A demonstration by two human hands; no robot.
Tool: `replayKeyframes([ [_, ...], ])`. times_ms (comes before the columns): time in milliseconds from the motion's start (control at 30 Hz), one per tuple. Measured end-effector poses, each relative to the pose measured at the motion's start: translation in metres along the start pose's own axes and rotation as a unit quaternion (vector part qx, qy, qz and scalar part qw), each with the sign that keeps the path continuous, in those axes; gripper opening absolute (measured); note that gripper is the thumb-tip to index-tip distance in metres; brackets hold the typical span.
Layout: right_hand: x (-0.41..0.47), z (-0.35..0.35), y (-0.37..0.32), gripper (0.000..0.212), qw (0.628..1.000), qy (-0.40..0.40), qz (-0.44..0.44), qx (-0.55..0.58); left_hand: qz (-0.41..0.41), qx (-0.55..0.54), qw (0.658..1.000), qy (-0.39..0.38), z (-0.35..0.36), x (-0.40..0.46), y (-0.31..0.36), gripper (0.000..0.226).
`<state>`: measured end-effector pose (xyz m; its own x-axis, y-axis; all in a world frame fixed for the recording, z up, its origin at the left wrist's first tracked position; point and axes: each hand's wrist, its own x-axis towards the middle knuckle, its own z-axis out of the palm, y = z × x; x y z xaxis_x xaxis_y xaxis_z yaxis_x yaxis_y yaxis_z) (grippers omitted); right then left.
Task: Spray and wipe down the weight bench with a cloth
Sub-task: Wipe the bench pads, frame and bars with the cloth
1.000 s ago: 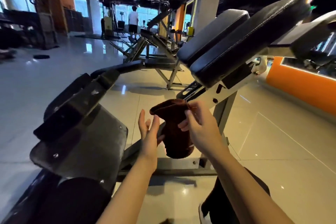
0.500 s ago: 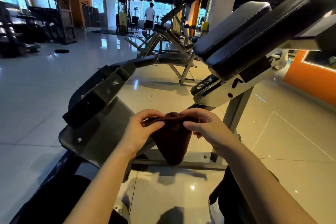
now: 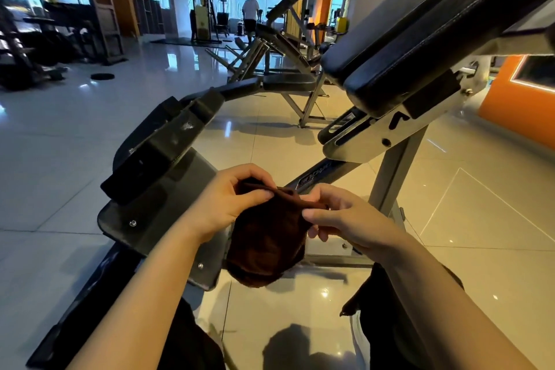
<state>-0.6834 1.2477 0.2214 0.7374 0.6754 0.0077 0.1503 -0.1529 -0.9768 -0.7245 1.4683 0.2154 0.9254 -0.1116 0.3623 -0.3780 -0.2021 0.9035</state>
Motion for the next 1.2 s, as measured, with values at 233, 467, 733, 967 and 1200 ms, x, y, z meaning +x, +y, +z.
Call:
replayKeyframes([
  [233, -0.003, -0.010, 0.022, 0.009, 0.998, -0.044, 0.028, -0.021, -0.038, 0.043, 0.996, -0.067, 0.007, 0.003, -0.019, 0.018],
  [467, -0.005, -0.001, 0.069, 0.010, 0.988, 0.051, 0.067, -0.132, -0.104, 0.136, 0.975, -0.141, 0.016, -0.007, -0.056, 0.017],
  [733, -0.020, 0.013, 0.119, 0.034, 0.910, -0.063, -0.056, -0.405, -0.131, 0.285, 0.918, -0.241, 0.033, -0.009, -0.063, 0.014],
  [967, -0.018, 0.008, 0.136, 0.026, 0.874, -0.027, -0.086, -0.478, -0.142, 0.324, 0.893, -0.280, 0.045, -0.003, -0.067, 0.011],
  [1200, -0.020, 0.000, 0.146, 0.013, 0.875, 0.011, -0.089, -0.475, -0.146, 0.332, 0.884, -0.295, 0.050, -0.005, -0.062, 0.008],
])
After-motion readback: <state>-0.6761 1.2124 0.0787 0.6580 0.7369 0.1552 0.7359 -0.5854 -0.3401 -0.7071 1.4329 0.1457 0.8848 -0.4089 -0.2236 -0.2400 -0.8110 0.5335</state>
